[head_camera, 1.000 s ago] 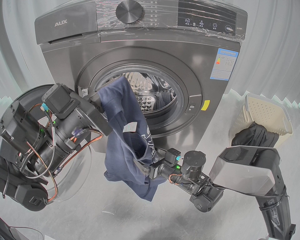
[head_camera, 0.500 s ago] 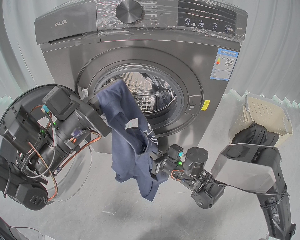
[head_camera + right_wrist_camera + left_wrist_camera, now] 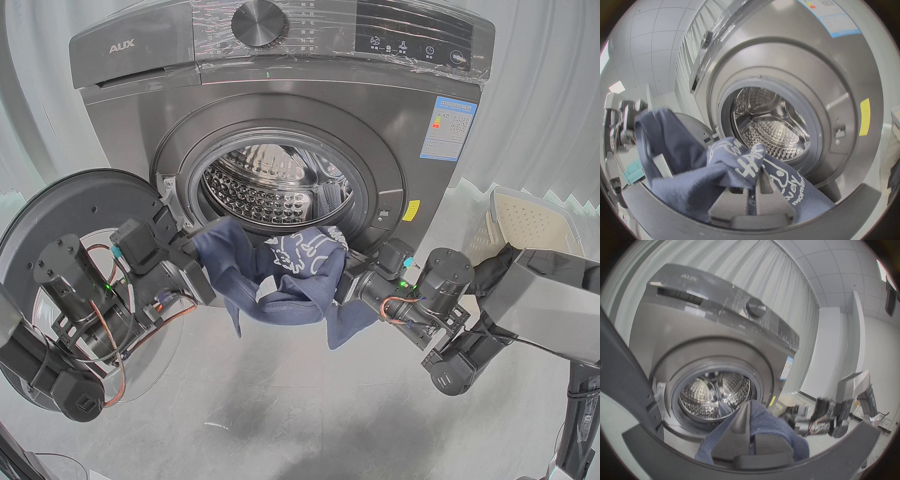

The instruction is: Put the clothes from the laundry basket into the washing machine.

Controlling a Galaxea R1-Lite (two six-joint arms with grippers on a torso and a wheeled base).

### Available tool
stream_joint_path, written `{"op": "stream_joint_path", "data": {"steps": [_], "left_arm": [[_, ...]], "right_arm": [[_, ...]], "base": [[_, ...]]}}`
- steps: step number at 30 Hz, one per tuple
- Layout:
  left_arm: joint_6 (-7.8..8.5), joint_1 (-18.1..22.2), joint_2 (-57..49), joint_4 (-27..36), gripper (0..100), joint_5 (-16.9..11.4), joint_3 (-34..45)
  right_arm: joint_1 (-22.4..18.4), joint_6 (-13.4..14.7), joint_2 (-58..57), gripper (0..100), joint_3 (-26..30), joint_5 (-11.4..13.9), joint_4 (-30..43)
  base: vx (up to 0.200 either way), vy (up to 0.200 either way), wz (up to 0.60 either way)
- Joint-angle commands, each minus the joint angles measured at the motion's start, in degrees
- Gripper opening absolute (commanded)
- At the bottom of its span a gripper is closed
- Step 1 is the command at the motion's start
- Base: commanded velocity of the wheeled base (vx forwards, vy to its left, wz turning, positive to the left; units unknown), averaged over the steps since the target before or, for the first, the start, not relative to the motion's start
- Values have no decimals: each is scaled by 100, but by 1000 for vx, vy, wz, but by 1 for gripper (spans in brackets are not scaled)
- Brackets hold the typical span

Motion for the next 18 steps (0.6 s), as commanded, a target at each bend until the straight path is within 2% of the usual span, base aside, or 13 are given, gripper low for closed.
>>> {"op": "stream_joint_path", "data": {"steps": [1, 10, 15, 16, 18], "left_arm": [[21, 31, 476, -30, 0, 3, 234], [83, 13, 1188, -179, 0, 3, 383], [100, 22, 1223, -179, 0, -6, 366], [91, 22, 1215, -179, 100, -6, 383], [91, -4, 1206, -179, 100, -24, 462]], "right_arm": [[38, 26, -528, 0, 124, -45, -10], [91, 43, -827, 0, 282, -89, -2], [91, 52, -827, 0, 353, -89, -10], [91, 52, -827, 0, 353, -89, -10], [29, 43, -827, 0, 282, -80, -2]], "base": [[0, 0, 0], [0, 0, 0], [0, 0, 0], [0, 0, 0], [0, 0, 0]]}}
